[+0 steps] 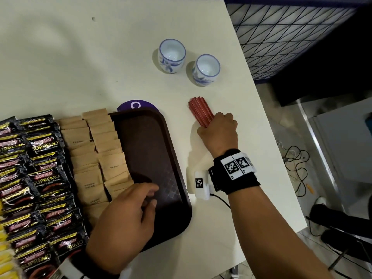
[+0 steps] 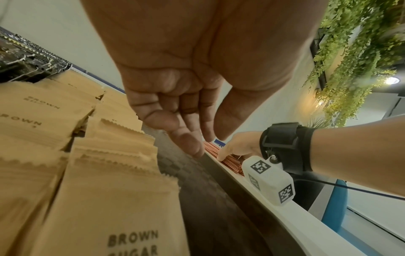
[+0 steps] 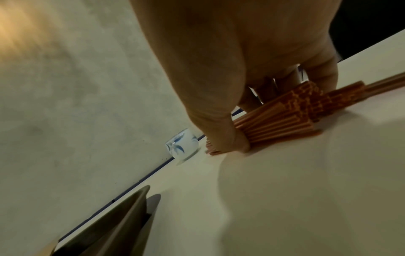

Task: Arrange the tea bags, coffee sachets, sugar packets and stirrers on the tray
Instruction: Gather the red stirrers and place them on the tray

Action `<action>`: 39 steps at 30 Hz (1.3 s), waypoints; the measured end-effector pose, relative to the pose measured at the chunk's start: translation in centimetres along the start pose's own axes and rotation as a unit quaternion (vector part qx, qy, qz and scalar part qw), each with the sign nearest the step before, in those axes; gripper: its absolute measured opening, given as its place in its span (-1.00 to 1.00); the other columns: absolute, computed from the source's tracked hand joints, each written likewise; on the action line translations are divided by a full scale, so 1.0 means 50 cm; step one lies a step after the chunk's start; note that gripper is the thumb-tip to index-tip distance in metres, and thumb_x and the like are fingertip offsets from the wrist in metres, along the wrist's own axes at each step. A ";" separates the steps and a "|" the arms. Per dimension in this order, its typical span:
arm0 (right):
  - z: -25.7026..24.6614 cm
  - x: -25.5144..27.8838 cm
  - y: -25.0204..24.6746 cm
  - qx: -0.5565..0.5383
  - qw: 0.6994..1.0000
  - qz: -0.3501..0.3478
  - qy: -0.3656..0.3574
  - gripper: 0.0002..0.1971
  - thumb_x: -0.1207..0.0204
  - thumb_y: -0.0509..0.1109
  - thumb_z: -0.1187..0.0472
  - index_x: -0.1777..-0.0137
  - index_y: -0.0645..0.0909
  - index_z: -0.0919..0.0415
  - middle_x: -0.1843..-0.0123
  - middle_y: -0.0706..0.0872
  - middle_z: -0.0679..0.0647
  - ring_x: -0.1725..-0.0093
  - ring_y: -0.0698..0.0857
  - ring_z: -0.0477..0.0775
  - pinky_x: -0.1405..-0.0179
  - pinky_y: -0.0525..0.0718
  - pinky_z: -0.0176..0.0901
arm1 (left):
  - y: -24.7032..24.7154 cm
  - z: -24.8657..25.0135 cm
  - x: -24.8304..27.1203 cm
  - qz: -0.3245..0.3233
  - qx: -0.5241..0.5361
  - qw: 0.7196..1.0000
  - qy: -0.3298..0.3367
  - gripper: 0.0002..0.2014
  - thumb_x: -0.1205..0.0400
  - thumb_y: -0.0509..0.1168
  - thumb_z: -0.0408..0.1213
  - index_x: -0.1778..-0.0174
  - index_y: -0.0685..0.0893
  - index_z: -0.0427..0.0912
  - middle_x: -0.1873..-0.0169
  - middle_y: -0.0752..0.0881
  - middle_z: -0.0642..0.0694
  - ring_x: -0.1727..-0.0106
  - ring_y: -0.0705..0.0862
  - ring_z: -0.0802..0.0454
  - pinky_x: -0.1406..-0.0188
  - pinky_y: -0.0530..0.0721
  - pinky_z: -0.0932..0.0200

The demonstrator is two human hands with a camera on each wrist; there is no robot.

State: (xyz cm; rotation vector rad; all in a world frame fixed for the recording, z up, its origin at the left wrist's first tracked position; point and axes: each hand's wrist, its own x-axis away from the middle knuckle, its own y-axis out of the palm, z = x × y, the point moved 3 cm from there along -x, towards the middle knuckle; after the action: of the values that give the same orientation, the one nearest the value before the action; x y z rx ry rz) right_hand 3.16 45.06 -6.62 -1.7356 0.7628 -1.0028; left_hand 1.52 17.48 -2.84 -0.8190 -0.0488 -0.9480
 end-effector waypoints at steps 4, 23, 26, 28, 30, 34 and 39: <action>-0.004 -0.004 -0.001 0.003 1.000 -0.003 0.002 -0.63 -0.58 0.36 0.12 -0.28 0.51 0.33 -0.29 0.55 0.25 -0.30 0.54 0.32 -0.09 0.57 0.08 | 0.005 -0.002 0.000 -0.017 0.003 1.000 -0.005 -0.71 -0.57 0.39 -0.22 -0.20 0.68 0.14 0.06 0.69 0.31 0.08 0.65 0.38 0.14 0.58 0.42; -0.009 0.005 0.004 0.071 0.996 -0.024 -0.048 -0.68 -0.65 0.29 0.21 -0.31 0.49 0.39 -0.31 0.59 0.28 -0.29 0.57 0.33 -0.23 0.51 0.05 | 0.016 0.003 -0.002 -0.058 -0.033 0.997 0.023 -0.66 -0.60 0.36 -0.16 -0.29 0.62 0.16 -0.04 0.68 0.27 0.04 0.62 0.28 0.09 0.57 0.36; -0.010 0.010 0.002 0.095 0.993 -0.026 -0.066 -0.71 -0.66 0.27 0.24 -0.29 0.48 0.41 -0.29 0.59 0.29 -0.30 0.55 0.33 -0.26 0.49 0.07 | 0.016 0.006 -0.001 -0.065 -0.033 0.997 0.023 -0.66 -0.61 0.35 -0.14 -0.30 0.61 0.16 -0.06 0.67 0.27 0.02 0.61 0.28 0.09 0.57 0.35; -0.010 0.009 0.000 0.095 0.993 -0.022 -0.067 -0.71 -0.65 0.27 0.24 -0.29 0.48 0.41 -0.30 0.58 0.30 -0.30 0.55 0.33 -0.26 0.49 0.06 | 0.015 0.005 -0.002 -0.065 -0.034 0.997 0.024 -0.67 -0.60 0.35 -0.14 -0.30 0.61 0.16 -0.06 0.67 0.27 0.04 0.61 0.28 0.11 0.56 0.36; -0.009 0.007 0.003 0.080 0.995 -0.018 -0.057 -0.68 -0.64 0.30 0.22 -0.29 0.48 0.41 -0.30 0.58 0.29 -0.29 0.55 0.33 -0.21 0.51 0.04 | 0.013 0.002 -0.003 -0.059 -0.035 0.997 0.020 -0.67 -0.59 0.37 -0.15 -0.28 0.62 0.16 -0.05 0.68 0.26 0.07 0.59 0.28 0.15 0.49 0.44; -0.003 0.010 0.018 0.064 0.997 -0.010 -0.051 -0.67 -0.62 0.34 0.20 -0.29 0.48 0.38 -0.30 0.56 0.28 -0.28 0.56 0.32 -0.02 0.50 -0.02 | 0.013 -0.002 -0.002 -0.065 -0.040 0.997 0.019 -0.67 -0.60 0.36 -0.14 -0.28 0.61 0.18 -0.06 0.68 0.26 0.07 0.58 0.28 0.15 0.46 0.46; -0.009 0.018 0.032 0.065 0.996 0.010 -0.054 -0.71 -0.60 0.30 0.28 -0.27 0.46 0.36 -0.24 0.62 0.28 -0.19 0.63 0.32 0.02 0.52 0.00 | 0.011 0.001 -0.006 -0.070 -0.043 0.996 0.020 -0.67 -0.62 0.33 -0.14 -0.31 0.59 0.17 -0.09 0.68 0.26 0.00 0.62 0.26 0.09 0.53 0.40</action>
State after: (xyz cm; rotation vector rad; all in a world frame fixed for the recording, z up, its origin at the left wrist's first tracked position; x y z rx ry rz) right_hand 3.11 43.56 -7.78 -1.6524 0.6311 -0.9170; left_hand 1.77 17.89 -3.23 -0.8834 -0.0313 -1.1041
